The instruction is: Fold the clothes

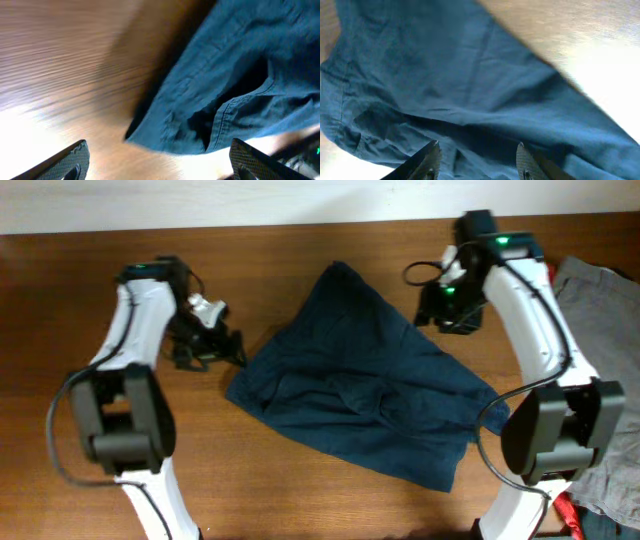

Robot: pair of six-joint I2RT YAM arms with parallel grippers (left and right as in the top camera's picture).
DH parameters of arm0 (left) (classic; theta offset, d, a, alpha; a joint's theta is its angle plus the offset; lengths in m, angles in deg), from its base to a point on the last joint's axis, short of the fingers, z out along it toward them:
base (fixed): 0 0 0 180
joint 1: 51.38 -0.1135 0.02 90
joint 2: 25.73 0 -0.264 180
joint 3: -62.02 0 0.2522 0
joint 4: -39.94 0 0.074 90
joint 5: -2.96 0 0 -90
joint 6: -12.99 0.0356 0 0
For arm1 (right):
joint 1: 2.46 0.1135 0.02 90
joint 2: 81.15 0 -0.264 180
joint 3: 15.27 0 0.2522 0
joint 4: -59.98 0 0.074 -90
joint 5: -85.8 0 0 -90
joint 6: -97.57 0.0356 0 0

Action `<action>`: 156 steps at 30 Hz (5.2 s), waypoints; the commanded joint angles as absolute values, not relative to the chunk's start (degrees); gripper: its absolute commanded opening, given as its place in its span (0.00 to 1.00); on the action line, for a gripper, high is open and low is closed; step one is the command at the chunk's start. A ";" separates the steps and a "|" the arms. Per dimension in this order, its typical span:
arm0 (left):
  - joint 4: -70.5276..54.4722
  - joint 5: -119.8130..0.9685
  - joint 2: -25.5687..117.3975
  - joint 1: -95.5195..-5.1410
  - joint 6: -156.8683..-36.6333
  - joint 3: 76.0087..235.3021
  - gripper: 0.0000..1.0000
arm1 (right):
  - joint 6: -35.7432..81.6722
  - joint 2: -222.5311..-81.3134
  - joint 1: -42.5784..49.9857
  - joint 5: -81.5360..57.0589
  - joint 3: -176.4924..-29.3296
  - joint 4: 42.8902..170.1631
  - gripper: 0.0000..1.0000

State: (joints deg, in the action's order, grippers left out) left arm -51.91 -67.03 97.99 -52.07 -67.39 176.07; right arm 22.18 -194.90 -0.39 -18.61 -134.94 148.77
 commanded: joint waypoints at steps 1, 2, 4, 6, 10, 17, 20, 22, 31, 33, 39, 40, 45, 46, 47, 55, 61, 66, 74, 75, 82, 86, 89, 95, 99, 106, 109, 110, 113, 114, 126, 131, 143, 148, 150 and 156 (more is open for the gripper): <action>-52.01 -63.33 101.62 -49.20 -59.87 176.05 0.83 | 21.26 -193.26 -3.50 -20.25 -135.12 149.40 0.57; -51.62 -63.42 102.32 -48.61 -59.50 176.05 0.81 | 20.63 -193.26 -4.42 -20.16 -135.12 149.40 0.57; -50.97 -64.17 103.28 -47.85 -59.52 176.05 0.67 | 20.01 -193.26 -5.90 -20.07 -135.12 149.44 0.60; -50.88 -65.74 103.85 -47.50 -59.54 176.05 0.37 | 19.82 -193.26 -7.15 -20.03 -135.10 149.62 0.69; -51.21 -70.66 104.04 -47.72 -61.27 176.05 0.01 | 19.82 -193.66 -8.77 -17.45 -135.07 149.68 0.75; -53.98 -84.95 104.04 -53.36 -74.73 176.05 0.00 | 15.34 -194.99 -7.94 -17.69 -133.52 152.48 0.75; -54.55 -84.91 104.04 -57.34 -76.70 176.05 0.00 | 14.42 -194.99 -6.27 -17.65 -131.82 152.37 0.75; -55.10 -84.71 104.04 -59.52 -76.87 176.05 0.00 | 14.42 -194.99 -5.16 -17.69 -129.98 151.74 0.75; -54.66 -84.54 104.04 -62.56 -76.87 176.05 0.01 | 17.33 -194.99 -2.47 -17.74 -113.94 144.37 0.68; -54.38 -84.51 104.04 -62.58 -76.87 176.05 0.00 | 17.43 -194.99 -2.45 -19.64 -110.31 143.67 0.64; -54.24 -84.51 104.04 -62.54 -76.85 176.07 0.01 | 16.76 -194.99 -2.41 -23.96 -104.39 140.02 0.54; -54.24 -84.51 104.04 -62.54 -76.85 176.07 0.01 | 16.71 -194.99 -2.41 -23.99 -104.23 139.67 0.46; -54.31 -84.54 104.02 -62.54 -76.85 176.07 0.00 | 14.29 -194.99 -2.51 -24.99 -104.28 137.20 0.04; -54.42 -84.56 104.02 -62.54 -76.85 176.07 0.01 | 14.18 -194.97 -2.73 -24.75 -104.58 136.13 0.04; -54.46 -84.56 104.02 -62.54 -76.85 176.07 0.01 | 14.18 -194.95 -3.02 -24.62 -105.22 135.35 0.04; -54.46 -84.58 104.02 -62.91 -76.83 176.07 0.01 | 10.68 -194.86 -8.09 -26.06 -127.40 134.10 0.04; -54.20 -84.56 104.02 -63.24 -76.83 176.07 0.00 | 10.77 -194.88 -10.10 -26.02 -140.93 131.15 0.18; -54.03 -84.54 104.02 -63.21 -76.83 176.07 0.00 | 10.77 -195.01 -9.99 -19.68 -138.16 134.34 0.38; -53.85 -84.49 104.02 -63.21 -76.83 176.07 0.00 | 14.59 -195.04 -9.22 -20.77 -128.89 138.21 0.68; -53.72 -84.49 104.02 -63.21 -76.83 176.07 0.00 | 15.88 -195.06 -9.07 -21.74 -126.31 135.78 0.67; -53.61 -84.45 104.02 -63.21 -76.83 176.07 0.00 | 22.05 -195.10 -7.26 -30.57 -111.42 126.03 0.58; -53.54 -84.43 104.02 -63.21 -76.83 176.07 0.01 | 24.47 -195.10 -5.92 -30.02 -107.01 126.19 0.58; -53.54 -84.27 104.02 -63.21 -76.83 176.07 0.00 | 28.06 -195.10 -5.40 -29.01 -104.04 123.06 0.55; -53.74 -84.32 104.02 -63.21 -76.83 176.07 0.01 | 32.32 -195.10 -5.09 -29.08 -101.48 117.77 0.08; -53.65 -84.32 104.02 -63.21 -76.83 176.07 0.01 | 27.47 -193.44 -5.51 -29.10 -104.56 117.66 0.04; -53.59 -84.32 104.02 -63.21 -76.83 176.07 0.00 | 21.28 -184.67 -5.88 -29.28 -114.88 117.99 0.04; -53.57 -84.32 104.02 -63.21 -76.83 176.07 0.01 | 21.26 -181.72 -5.86 -29.19 -118.46 117.71 0.04; -53.59 -84.32 104.02 -63.21 -76.83 176.07 0.01 | 21.24 -181.20 -5.86 -29.04 -119.42 117.14 0.04; -53.59 -84.30 104.02 -63.21 -76.83 176.07 0.01 | 19.99 -180.87 -5.86 -29.01 -121.46 115.46 0.03; -53.61 -84.30 104.02 -63.21 -76.83 176.07 0.00 | 20.08 -180.87 -5.86 -29.08 -121.52 115.30 0.04; -53.61 -84.32 104.02 -63.21 -76.83 176.07 0.00 | 15.66 -180.39 1.42 -32.73 -121.52 136.39 0.04; -54.03 -84.36 104.02 -63.21 -76.81 176.07 0.01 | 12.28 -180.39 10.53 -28.12 -121.52 145.88 0.04; -54.07 -84.54 104.02 -63.21 -76.78 176.07 0.01 | 16.65 -180.37 21.86 -6.39 -121.52 137.55 0.45; -54.07 -84.54 104.02 -63.21 -76.78 176.07 0.00 | 23.66 -180.87 10.64 -11.70 -121.52 131.85 0.76; -54.07 -84.54 104.02 -63.21 -76.78 176.07 0.01 | 26.48 -181.81 5.94 -12.99 -121.52 131.67 0.77; -54.05 -84.54 104.02 -63.21 -76.78 176.07 0.01 | 26.51 -187.19 -4.83 -17.69 -121.46 134.62 0.70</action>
State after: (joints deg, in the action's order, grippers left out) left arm -53.98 -83.86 103.39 -62.78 -76.24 176.07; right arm 24.58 -183.17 -0.94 -14.26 -120.87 133.07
